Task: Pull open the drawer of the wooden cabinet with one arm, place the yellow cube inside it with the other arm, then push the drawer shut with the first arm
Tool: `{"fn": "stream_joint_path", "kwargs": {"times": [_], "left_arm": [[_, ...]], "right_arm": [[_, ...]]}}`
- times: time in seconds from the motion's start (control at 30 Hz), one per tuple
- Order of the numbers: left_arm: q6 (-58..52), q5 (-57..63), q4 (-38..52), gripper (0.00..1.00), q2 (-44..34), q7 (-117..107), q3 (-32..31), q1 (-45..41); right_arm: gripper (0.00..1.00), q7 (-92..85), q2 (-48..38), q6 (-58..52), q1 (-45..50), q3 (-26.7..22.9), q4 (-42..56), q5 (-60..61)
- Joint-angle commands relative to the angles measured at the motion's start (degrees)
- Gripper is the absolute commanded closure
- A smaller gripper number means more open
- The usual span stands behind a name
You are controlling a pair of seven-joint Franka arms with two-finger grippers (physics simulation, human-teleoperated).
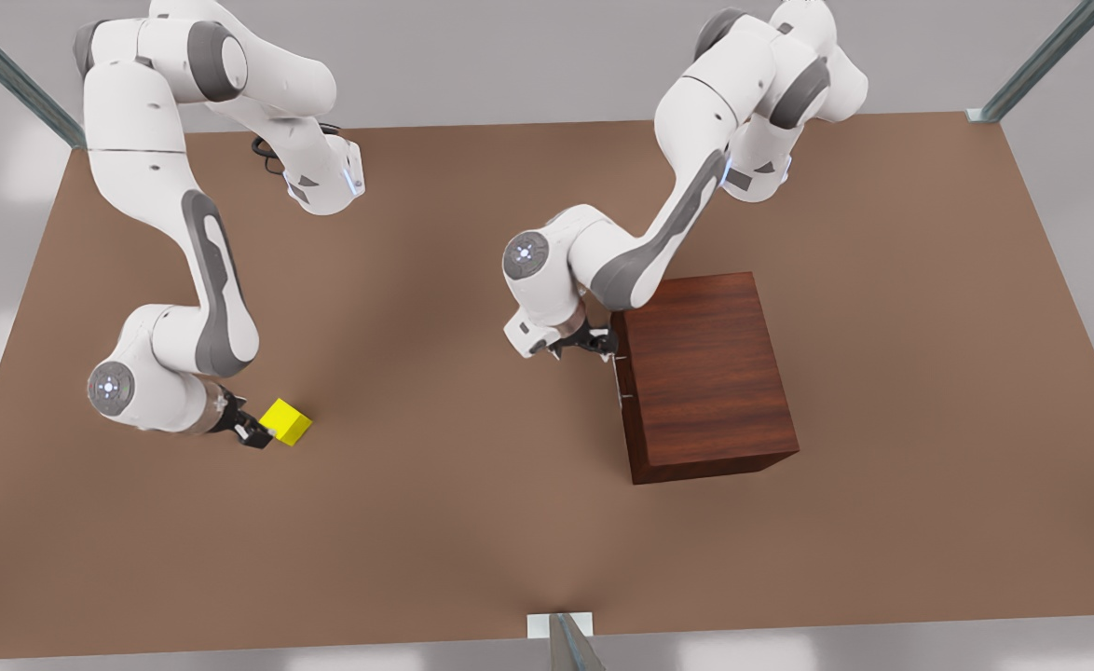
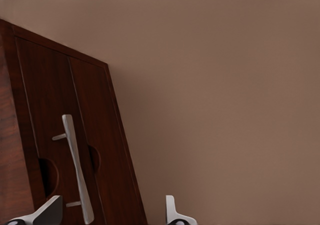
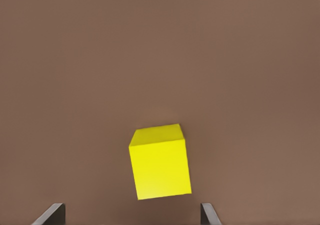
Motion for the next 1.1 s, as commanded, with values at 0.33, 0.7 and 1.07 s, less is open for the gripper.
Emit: {"fn": "stream_joint_path", "kwargs": {"times": [0.33,0.7,1.07], "left_arm": [[-3.01,7.08,3.29,0.00,5.34,-21.72,1.85,-0.47],[-1.34,7.26,3.90,0.00,7.72,-23.66,0.88,-0.65],[1.91,5.23,4.43,0.00,7.80,-23.57,0.09,-0.56]], "right_arm": [[0.00,4.16,1.64,11.35,0.26,0.26,-5.91,-1.76],[0.00,1.35,4.19,11.52,0.08,1.32,-6.70,-6.42],[0.00,0.91,5.69,17.32,-4.93,6.33,-9.87,-8.44]]}}
